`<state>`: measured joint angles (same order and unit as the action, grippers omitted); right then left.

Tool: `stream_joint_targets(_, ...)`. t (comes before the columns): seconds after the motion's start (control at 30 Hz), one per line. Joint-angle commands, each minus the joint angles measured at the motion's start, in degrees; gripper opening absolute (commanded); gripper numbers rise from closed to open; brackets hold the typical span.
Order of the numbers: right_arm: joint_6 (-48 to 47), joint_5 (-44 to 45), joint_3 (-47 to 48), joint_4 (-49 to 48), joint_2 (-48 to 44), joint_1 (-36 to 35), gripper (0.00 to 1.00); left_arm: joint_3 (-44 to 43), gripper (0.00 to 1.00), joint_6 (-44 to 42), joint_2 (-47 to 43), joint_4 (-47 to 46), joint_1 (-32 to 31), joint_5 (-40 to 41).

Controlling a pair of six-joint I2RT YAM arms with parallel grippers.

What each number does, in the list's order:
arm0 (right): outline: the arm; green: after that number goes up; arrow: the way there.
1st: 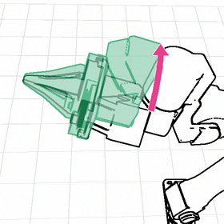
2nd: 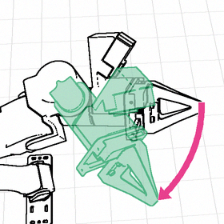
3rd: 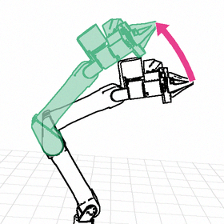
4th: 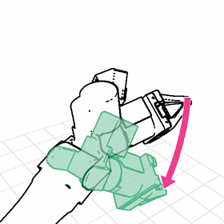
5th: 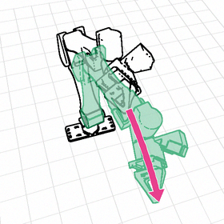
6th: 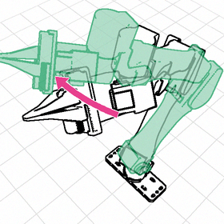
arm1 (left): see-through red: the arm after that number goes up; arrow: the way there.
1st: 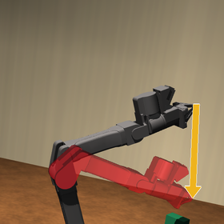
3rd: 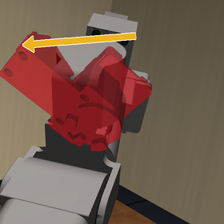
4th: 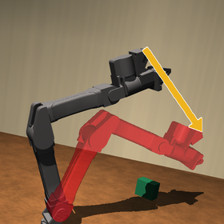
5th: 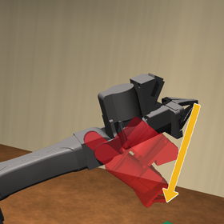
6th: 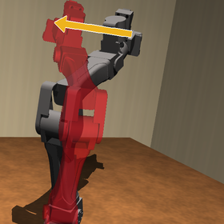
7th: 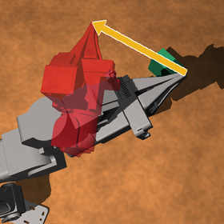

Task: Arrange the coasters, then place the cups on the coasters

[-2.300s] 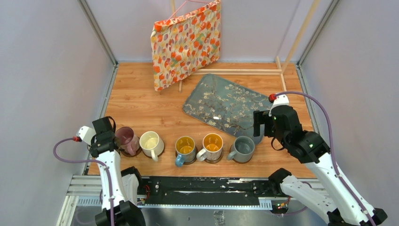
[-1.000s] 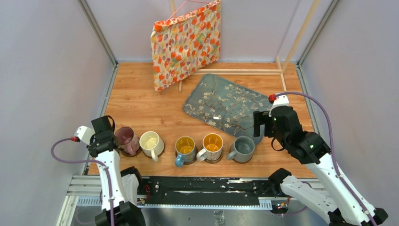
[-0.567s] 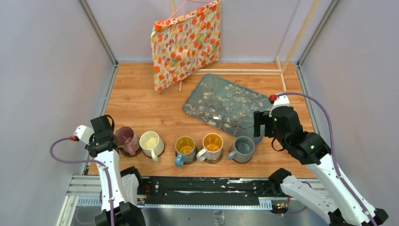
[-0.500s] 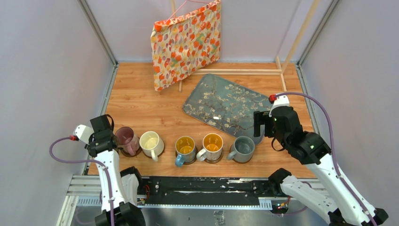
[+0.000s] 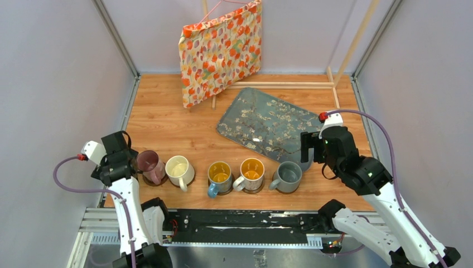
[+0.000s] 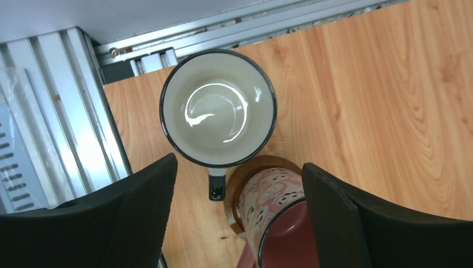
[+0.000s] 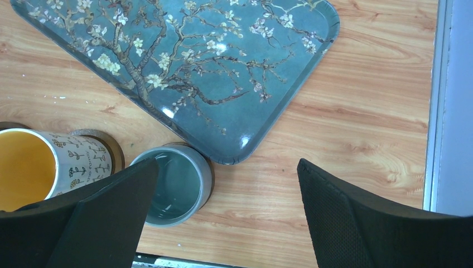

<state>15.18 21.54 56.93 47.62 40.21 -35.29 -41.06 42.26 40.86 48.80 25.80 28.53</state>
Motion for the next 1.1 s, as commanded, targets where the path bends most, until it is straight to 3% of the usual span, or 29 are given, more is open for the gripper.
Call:
stream_joint_targets(0.0, -0.76, 1.66, -0.37, 0.64, -0.74, -1.10, 1.00, -3.75, 0.89, -3.44, 0.19, -0.23, 0.11, -1.47)
stream_joint_targets(0.2, -0.56, 1.58, -0.41, 0.64, -0.49, -1.10, 1.00, -6.84, 0.99, -8.36, 2.05, -0.62, 0.07, -5.17)
stream_joint_targets(0.47, -0.50, 2.22, -0.07, 0.64, -0.26, -1.10, 1.00, -9.26, 1.00, -14.72, 4.13, -3.85, -0.72, -13.91)
stream_joint_targets(0.7, -0.56, 2.27, 0.03, 1.11, -0.51, -1.11, 1.00, -11.01, 1.00, -18.27, 7.41, -5.74, -5.87, -16.56)
stream_joint_targets(1.07, 0.53, 3.69, 0.78, 1.69, 1.15, -1.14, 1.00, -14.73, 1.00, -22.91, 11.46, -7.96, -19.54, -22.46)
